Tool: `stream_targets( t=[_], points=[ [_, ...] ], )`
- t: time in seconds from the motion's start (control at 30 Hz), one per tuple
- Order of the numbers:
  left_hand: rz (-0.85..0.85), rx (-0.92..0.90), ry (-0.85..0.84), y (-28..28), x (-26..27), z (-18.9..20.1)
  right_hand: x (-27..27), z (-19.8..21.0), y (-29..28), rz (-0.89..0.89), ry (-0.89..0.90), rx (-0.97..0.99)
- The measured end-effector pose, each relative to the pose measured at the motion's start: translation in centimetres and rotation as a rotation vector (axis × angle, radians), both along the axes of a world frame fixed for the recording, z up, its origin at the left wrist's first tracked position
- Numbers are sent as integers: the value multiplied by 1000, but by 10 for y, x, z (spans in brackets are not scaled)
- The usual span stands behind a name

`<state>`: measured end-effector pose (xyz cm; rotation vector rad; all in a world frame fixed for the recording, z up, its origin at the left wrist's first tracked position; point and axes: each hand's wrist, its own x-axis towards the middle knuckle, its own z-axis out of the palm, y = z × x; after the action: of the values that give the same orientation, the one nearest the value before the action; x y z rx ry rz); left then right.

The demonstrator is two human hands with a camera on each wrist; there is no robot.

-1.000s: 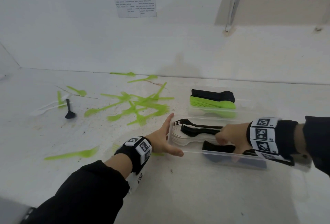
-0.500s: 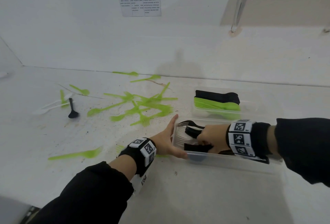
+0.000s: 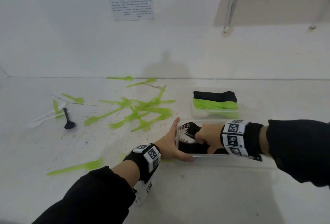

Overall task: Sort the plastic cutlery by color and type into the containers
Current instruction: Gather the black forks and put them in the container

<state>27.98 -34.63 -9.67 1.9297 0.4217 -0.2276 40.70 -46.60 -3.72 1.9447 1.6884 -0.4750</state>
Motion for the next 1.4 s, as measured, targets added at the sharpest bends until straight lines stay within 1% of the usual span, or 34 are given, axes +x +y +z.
stream_targets(
  t=[0.07, 0.1, 0.17, 0.2, 0.3, 0.37, 0.5, 0.63, 0.73, 0.83, 1.07, 1.23, 1.4],
  points=[
    [-6, -2, -3, 1, 0, -1, 7, 2, -1, -65, 0, 97],
    [-11, 3, -5, 1, 0, -1, 12, 5, -4, -118, 1, 173],
    [-20, 14, -4, 2, 1, -1, 26, 5, -12, -223, 10, 259],
    [-19, 22, -4, 2, 0, -1, 32, 3, -15, -260, 9, 253],
    [-18, 28, -9, 2, 0, -1, 37, -2, -20, -281, 16, 196],
    [-22, 23, -10, 2, 0, -2, 36, -3, -17, -275, 6, 175],
    [-23, 14, -6, 2, 0, -2, 36, -3, -11, -272, 26, 206],
    [-16, -4, -1, 1, 0, -1, 32, -3, -7, -190, -22, 156],
    [-17, -4, -16, 2, 0, -1, 29, -7, -8, -166, -57, 198],
    [-21, 12, -14, 2, 0, -1, 29, -6, -7, -188, -90, 222],
    [-39, 18, -10, 2, 0, -1, 25, -11, 6, -178, -198, 90],
    [-46, 8, -3, 3, -1, -1, 26, -11, 5, -172, -152, 101],
    [-43, -12, -8, 3, 0, 0, 24, -12, 0, -156, -149, 116]
  ],
)
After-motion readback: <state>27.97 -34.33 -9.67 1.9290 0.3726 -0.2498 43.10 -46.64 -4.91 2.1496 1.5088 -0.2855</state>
